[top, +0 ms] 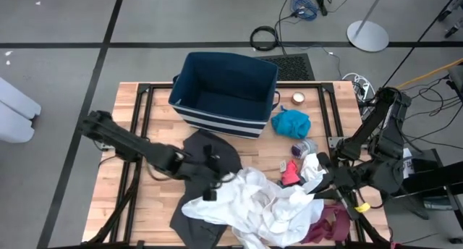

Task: Sort clothes
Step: Put the white shirt into the blue laundry bin

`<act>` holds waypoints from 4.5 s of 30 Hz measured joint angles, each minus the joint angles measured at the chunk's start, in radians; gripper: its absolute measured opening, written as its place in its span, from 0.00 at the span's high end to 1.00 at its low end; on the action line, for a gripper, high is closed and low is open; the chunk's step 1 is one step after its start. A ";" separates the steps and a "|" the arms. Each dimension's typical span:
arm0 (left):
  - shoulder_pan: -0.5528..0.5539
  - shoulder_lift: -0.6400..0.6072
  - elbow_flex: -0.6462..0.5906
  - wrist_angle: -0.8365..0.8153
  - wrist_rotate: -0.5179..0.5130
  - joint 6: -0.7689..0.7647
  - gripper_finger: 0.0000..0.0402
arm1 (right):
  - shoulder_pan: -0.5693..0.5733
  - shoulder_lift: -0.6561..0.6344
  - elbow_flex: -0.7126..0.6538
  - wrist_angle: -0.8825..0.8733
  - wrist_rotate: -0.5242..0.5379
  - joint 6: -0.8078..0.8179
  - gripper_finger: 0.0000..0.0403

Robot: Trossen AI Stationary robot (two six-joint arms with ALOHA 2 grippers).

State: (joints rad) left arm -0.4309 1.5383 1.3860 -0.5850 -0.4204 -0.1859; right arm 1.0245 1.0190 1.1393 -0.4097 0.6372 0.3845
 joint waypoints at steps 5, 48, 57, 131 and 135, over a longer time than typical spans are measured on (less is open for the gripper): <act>-0.062 -0.134 0.117 -0.084 -0.153 0.046 1.00 | 0.000 -0.017 0.000 0.187 0.087 -0.291 1.00; 0.281 0.022 -0.233 0.210 0.630 0.044 0.46 | 0.169 -0.043 0.000 0.315 0.195 -0.426 1.00; 0.268 0.152 -0.232 0.439 0.783 0.037 0.46 | 0.169 -0.043 0.000 0.316 0.198 -0.430 1.00; -0.335 -0.171 0.597 0.107 -0.145 0.823 0.99 | -0.255 0.296 0.470 0.557 -0.286 -0.720 1.00; -0.448 -0.084 0.594 0.112 -0.277 0.846 0.99 | -0.140 0.373 0.467 0.586 -0.075 -0.802 1.00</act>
State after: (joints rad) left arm -0.8792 1.4545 1.9796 -0.4730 -0.6979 0.6602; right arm 0.8845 1.3919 1.6067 0.1761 0.5623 -0.4170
